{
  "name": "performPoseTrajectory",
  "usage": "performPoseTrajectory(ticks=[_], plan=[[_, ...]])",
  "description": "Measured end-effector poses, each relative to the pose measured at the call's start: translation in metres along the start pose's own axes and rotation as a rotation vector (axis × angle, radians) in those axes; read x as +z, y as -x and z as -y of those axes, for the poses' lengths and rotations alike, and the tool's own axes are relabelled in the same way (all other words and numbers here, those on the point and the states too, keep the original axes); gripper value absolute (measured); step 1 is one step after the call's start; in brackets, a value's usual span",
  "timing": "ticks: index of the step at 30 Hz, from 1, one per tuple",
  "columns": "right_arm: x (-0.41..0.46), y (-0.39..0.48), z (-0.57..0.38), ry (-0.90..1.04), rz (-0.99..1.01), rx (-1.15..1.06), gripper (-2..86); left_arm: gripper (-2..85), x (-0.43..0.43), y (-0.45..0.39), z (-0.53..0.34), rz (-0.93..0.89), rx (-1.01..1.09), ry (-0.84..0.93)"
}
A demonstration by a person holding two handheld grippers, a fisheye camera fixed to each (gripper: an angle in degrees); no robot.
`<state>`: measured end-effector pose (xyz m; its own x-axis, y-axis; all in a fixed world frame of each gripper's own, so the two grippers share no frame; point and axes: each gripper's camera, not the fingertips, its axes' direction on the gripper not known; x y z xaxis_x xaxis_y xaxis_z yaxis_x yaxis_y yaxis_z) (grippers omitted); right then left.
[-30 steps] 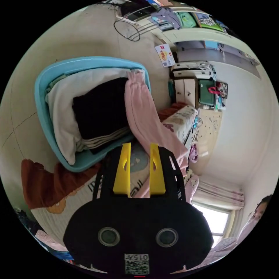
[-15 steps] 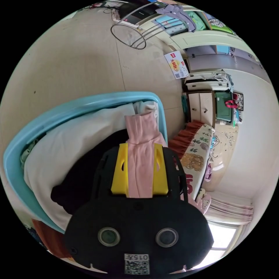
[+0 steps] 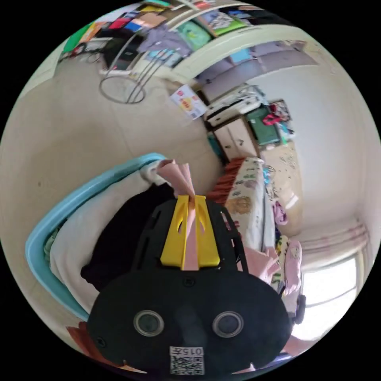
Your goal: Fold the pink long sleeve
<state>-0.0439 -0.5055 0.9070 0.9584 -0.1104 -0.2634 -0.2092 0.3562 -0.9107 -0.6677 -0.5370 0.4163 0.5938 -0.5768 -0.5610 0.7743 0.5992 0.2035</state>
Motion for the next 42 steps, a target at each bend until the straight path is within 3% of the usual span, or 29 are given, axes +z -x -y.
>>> performPoseTrajectory(ticks=[4, 8, 11, 15, 20, 25, 29, 31, 37, 40, 42], plan=[[-0.012, -0.025, -0.022, -0.076, 0.171, 0.163, -0.5, 0.7, -0.042, -0.089, -0.049, -0.174, 0.266, 0.028], [-0.063, -0.071, -0.100, -0.367, 0.493, 0.271, 0.4, 0.8, -0.060, -0.176, -0.147, -0.273, 0.544, 0.171], [-0.071, -0.117, -0.161, -0.410, 0.624, 0.374, 2.6, 1.3, -0.037, -0.183, -0.224, -0.171, 0.530, 0.358], [-0.046, -0.161, -0.207, -0.308, 0.768, 0.462, 9.5, 2.6, -0.009, -0.152, -0.291, -0.053, 0.343, 0.568], [-0.031, -0.155, -0.200, -0.242, 0.750, 0.342, 11.4, 7.6, -0.020, -0.143, -0.307, 0.047, 0.262, 0.537], [-0.027, -0.118, -0.170, -0.192, 0.601, 0.153, 10.9, 11.4, -0.007, -0.119, -0.315, -0.026, 0.043, 0.533], [-0.025, -0.095, -0.149, -0.080, 0.436, 0.060, 4.4, 6.5, 0.014, -0.112, -0.329, -0.093, -0.058, 0.548], [-0.034, -0.093, -0.150, -0.075, 0.448, 0.029, 1.8, 2.8, 0.019, -0.111, -0.335, -0.106, -0.113, 0.565], [-0.114, -0.125, -0.210, -0.287, 0.636, 0.047, 0.2, 1.4, -0.013, -0.158, -0.356, -0.306, -0.051, 0.482], [-0.142, -0.141, -0.265, -0.302, 0.524, 0.084, 0.2, 1.7, -0.016, -0.190, -0.388, -0.382, 0.033, 0.592], [-0.135, -0.157, -0.302, -0.208, 0.385, 0.164, 0.3, 2.4, -0.004, -0.203, -0.424, -0.377, 0.100, 0.772]])
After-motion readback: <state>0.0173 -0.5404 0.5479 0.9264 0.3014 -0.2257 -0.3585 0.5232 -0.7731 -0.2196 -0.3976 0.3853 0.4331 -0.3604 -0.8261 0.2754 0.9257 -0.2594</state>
